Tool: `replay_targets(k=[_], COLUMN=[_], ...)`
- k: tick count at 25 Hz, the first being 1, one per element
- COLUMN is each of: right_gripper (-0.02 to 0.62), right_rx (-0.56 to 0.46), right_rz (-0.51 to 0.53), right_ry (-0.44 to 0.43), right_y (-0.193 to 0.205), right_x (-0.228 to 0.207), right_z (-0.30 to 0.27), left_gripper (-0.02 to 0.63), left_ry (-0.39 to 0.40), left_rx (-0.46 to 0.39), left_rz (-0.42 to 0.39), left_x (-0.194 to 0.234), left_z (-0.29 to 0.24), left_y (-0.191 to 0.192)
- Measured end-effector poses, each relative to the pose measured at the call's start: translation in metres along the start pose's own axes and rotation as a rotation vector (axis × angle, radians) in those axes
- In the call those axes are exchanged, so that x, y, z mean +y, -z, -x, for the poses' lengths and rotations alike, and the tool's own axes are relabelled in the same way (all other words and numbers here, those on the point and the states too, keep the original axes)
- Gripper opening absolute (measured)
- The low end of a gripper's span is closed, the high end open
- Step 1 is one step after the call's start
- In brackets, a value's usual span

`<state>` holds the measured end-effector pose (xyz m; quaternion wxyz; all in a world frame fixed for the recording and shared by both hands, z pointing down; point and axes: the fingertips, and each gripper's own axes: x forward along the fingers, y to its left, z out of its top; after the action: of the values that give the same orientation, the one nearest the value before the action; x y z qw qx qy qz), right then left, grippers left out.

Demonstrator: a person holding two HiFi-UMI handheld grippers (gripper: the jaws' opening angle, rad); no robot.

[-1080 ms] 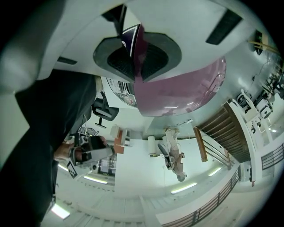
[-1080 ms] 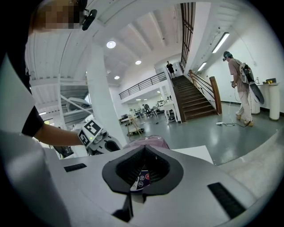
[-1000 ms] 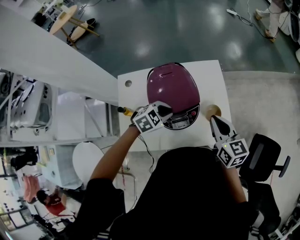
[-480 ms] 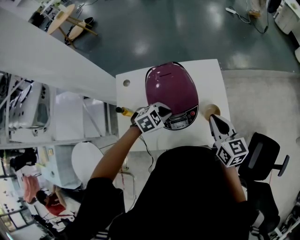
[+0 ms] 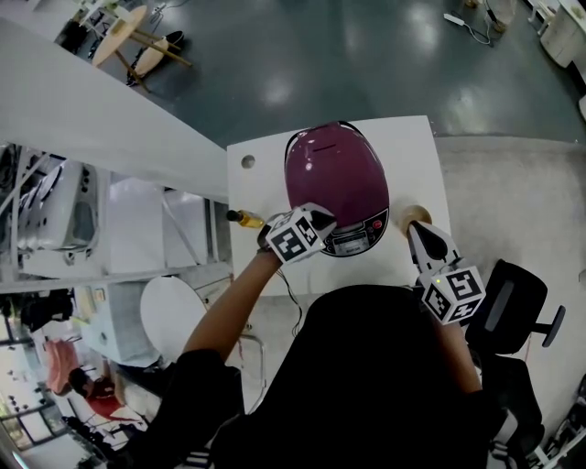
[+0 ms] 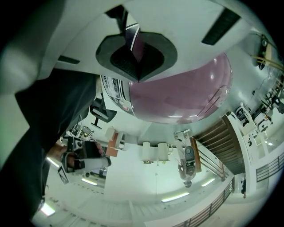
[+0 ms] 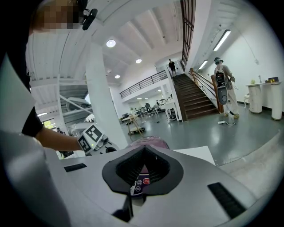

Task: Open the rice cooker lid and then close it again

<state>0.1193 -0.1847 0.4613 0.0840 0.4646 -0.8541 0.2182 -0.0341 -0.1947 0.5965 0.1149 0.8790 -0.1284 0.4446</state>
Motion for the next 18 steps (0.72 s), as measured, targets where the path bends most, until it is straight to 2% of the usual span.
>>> replay_targets(k=[3,10,15,18], right_gripper=[0.000,0.000,0.000,0.000], right_rx=[0.001,0.007,0.007,0.011], right_rz=[0.001,-0.008,-0.012,-0.014], right_ry=[0.001,0.004,-0.007,-0.017], right_y=[-0.002,0.000,-0.001,0.000], right_x=[-0.004,-0.013,-0.013,-0.013], right_z=[-0.001,-0.004,-0.009,-0.013], left_gripper=[0.003,0.003,0.003,0.003], left_ry=[0.011,0.000,-0.036,-0.029], left_rx=[0.007,0.030,0.093,0.098], left_rz=[0.019,0.003,-0.047,-0.017], left_x=[0.000,-0.001,-0.003,-0.001], left_z=[0.000,-0.003,-0.004,-0.005], left_y=[0.000,0.001,0.000,0.001])
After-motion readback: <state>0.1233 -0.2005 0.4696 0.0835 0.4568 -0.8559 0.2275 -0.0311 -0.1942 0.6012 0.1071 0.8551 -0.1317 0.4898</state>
